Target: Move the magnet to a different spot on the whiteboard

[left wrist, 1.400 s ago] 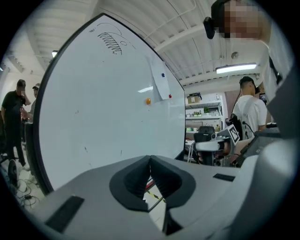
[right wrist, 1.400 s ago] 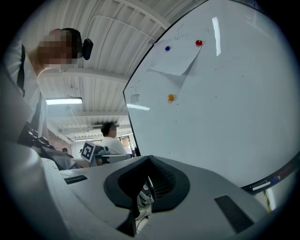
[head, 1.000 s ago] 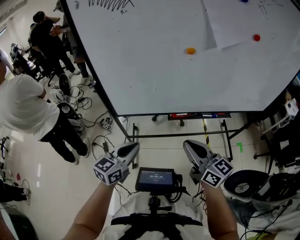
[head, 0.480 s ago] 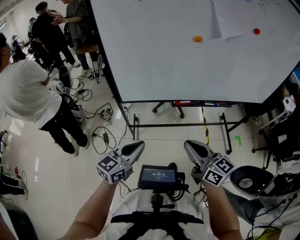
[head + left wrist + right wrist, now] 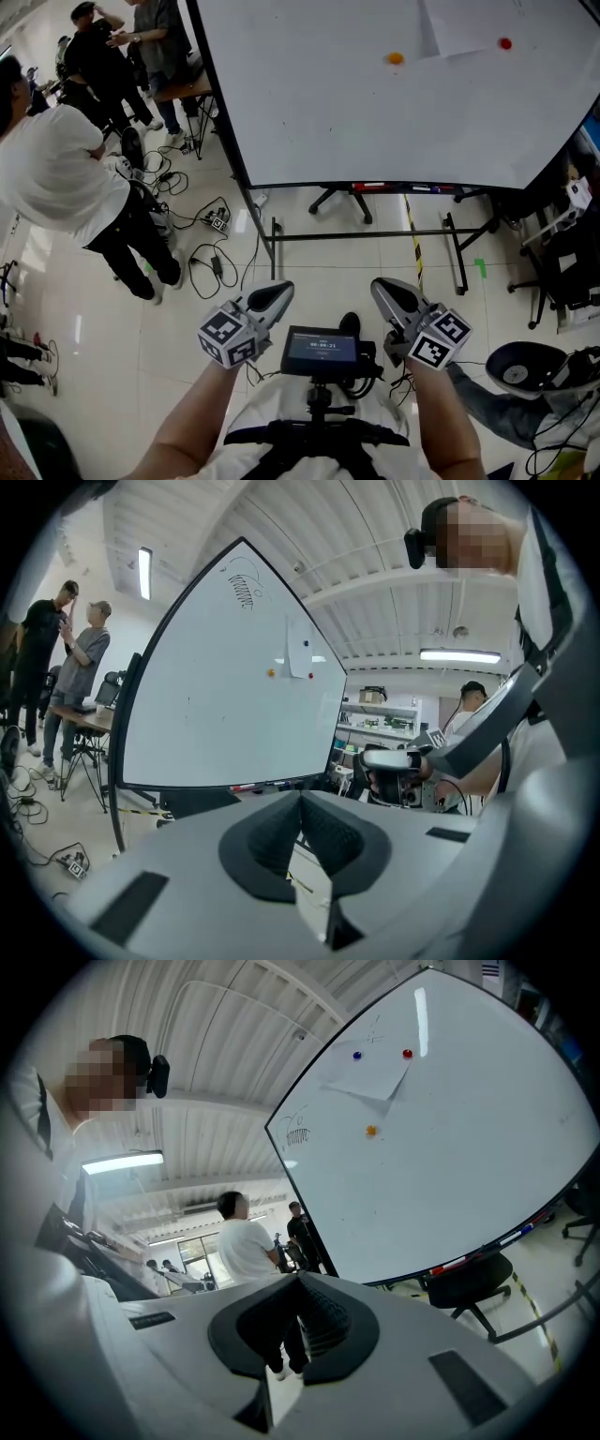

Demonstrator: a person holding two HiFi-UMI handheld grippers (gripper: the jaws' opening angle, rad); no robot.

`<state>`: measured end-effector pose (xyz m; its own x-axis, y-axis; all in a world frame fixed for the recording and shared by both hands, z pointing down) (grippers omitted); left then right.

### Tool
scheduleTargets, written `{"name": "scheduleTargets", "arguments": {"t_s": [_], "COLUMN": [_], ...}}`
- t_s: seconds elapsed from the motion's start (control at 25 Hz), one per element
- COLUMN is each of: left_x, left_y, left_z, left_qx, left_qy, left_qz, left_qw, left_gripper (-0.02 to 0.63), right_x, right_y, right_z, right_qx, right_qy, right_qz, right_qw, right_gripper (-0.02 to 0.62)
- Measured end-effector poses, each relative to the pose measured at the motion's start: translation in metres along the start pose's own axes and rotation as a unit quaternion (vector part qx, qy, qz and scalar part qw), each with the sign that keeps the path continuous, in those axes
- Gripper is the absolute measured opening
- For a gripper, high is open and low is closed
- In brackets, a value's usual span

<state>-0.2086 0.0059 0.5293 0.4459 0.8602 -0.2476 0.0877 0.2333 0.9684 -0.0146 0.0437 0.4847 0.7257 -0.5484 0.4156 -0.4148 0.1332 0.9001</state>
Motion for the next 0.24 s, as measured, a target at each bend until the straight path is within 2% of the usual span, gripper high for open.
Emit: {"name": "scheduleTargets", "arguments": {"t_s": [0.24], "left_x": [0.014], "left_y": [0.000], "left_z": [-0.009], "left_qx": [0.000], "left_qy": [0.001], "left_qz": [-0.001], "left_qw": [1.0000], "left_gripper": [0.029], "right_x": [-0.013], "right_y": [-0.005], "right_z": [-0.009], "right_qx": [0.008], "right_qy": [0.002], "right_qz": [0.001], "right_qw": [1.000], "right_gripper": [0.032]}}
Point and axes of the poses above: the fingertips, and each gripper's own axes: z forward along the fingers, x to its right, y out of its underside, the point moved 3 cm from there along -z, backward along the fingers, and after that the axes turned 8 degrees about x, right-handed, at the moved point
